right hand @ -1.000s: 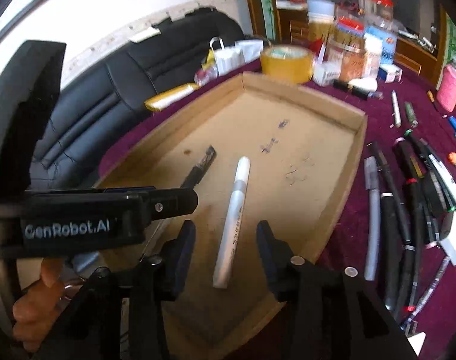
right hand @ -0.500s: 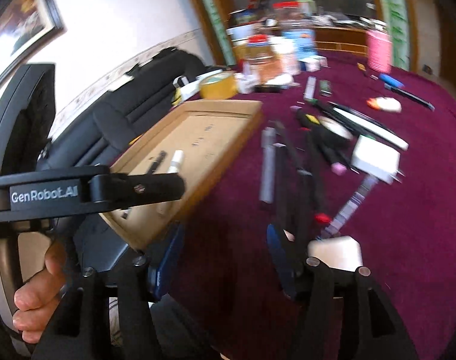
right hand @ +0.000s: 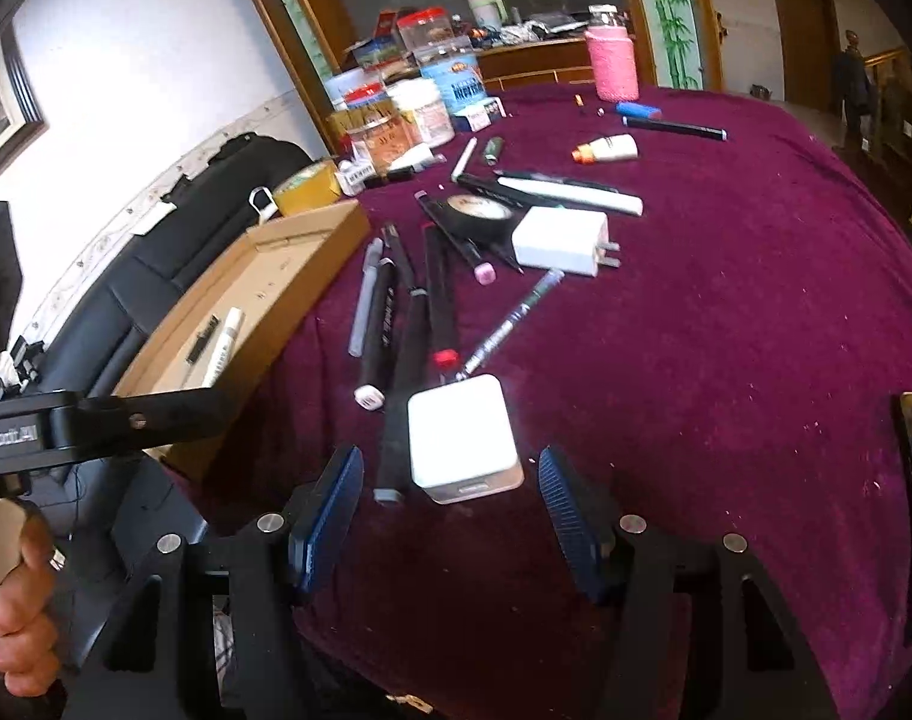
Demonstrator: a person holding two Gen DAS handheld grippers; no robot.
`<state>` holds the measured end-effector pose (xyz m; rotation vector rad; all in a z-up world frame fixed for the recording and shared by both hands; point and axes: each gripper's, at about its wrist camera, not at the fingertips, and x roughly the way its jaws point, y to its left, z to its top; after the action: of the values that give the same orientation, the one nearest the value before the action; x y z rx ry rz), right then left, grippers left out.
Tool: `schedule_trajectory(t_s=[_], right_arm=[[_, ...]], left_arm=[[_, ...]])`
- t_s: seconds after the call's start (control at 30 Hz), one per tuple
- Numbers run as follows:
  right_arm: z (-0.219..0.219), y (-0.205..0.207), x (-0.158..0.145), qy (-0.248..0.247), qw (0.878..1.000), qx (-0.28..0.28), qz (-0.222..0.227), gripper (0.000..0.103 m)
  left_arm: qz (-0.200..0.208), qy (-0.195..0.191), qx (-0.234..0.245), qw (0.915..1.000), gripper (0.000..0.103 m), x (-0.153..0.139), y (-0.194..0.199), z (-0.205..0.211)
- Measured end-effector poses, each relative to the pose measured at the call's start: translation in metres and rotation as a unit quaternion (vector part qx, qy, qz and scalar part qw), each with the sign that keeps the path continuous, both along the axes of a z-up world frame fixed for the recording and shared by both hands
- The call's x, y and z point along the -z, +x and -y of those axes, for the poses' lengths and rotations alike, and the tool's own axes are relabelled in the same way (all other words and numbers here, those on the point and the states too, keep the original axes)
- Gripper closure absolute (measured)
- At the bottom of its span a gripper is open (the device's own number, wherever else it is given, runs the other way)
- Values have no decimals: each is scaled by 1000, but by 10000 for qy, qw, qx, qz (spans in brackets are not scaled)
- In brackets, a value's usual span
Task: Organize rigid objects
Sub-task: 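Grasp the white square charger with the right tool, then grasp the thick black marker with the left tool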
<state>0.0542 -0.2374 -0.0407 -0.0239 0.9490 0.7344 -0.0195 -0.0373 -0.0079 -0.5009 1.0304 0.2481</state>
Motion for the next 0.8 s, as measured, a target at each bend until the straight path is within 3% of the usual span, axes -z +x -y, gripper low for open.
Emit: schedule_trajectory(t_s=[0.57,0.73,0.8], right_arm=[[-30,10,19,-611,9980,-162,-18,39],[-37,21,25,-774,9968,-201,-52,52],[-40,23,28,-780,9966,-263,-83,52]], left_arm=[[8,-196,-53,9998,33,15,0,-24],[-45,-234,33,9997,33,21,11,-24],[-73,-240,80,9997,33,23,16,-23]])
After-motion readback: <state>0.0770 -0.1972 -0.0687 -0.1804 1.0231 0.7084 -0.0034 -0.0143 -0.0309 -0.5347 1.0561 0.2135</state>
